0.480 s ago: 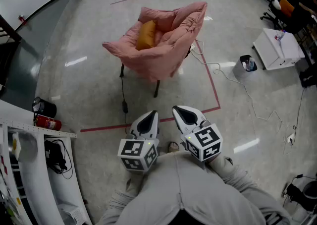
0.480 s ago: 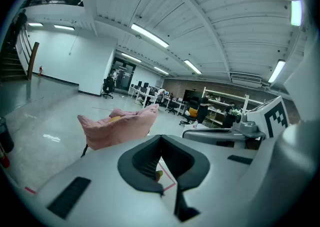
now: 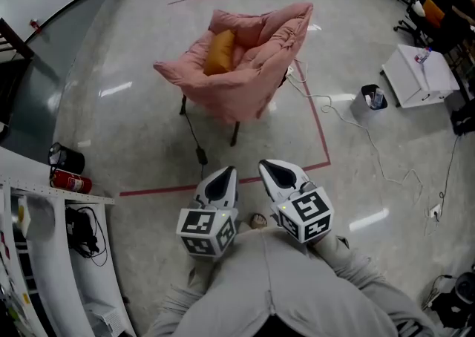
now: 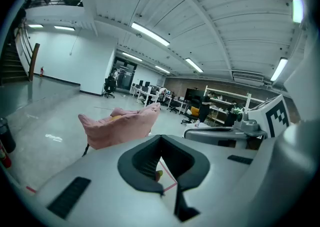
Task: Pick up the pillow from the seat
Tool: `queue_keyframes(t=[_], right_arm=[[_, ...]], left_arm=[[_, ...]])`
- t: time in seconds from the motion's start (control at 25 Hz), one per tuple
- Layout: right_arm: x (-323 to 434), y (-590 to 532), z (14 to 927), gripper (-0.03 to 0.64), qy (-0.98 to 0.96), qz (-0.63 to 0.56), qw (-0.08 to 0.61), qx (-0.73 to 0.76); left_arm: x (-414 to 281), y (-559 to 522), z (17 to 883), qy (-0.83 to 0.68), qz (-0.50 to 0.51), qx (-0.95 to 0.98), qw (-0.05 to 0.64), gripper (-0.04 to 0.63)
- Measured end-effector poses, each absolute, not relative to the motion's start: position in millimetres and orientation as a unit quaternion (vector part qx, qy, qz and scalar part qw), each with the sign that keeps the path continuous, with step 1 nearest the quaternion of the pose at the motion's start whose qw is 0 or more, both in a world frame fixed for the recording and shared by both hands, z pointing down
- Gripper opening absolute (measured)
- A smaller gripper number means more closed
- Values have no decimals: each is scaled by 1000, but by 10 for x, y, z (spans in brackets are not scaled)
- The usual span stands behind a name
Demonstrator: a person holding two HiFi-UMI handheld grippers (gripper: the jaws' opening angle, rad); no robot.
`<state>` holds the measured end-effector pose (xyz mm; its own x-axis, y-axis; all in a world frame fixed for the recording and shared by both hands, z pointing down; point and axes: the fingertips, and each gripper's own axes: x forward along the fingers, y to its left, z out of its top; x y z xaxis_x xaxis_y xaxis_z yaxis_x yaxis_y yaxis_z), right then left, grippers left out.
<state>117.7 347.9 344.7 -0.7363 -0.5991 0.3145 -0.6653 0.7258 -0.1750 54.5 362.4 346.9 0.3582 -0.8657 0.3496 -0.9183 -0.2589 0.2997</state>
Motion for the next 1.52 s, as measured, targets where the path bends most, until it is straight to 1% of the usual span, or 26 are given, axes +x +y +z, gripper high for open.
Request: queue_keyframes(t=[0.28, 0.76, 1.08, 1.28, 1.52], right_arm=[[1267, 3375, 3443, 0, -921, 154, 104, 343], [1290, 3074, 3615, -1, -914, 158, 129, 350], [1203, 2509, 3683, -1, -909, 157, 132, 362], [1012, 2097, 3717, 0, -907, 166, 138, 361], [753, 1555, 3761, -1, -902, 184, 145, 362]], left_arm=[[593, 3546, 3493, -567, 58, 788, 234, 5], [376, 3172, 3617, -580, 58, 773, 251, 5], [243, 2574, 3701, -572, 57, 778, 254, 5], [103, 2138, 3741, -567, 79, 782, 245, 5], [-136, 1543, 3761, -558, 86, 784, 259, 5]])
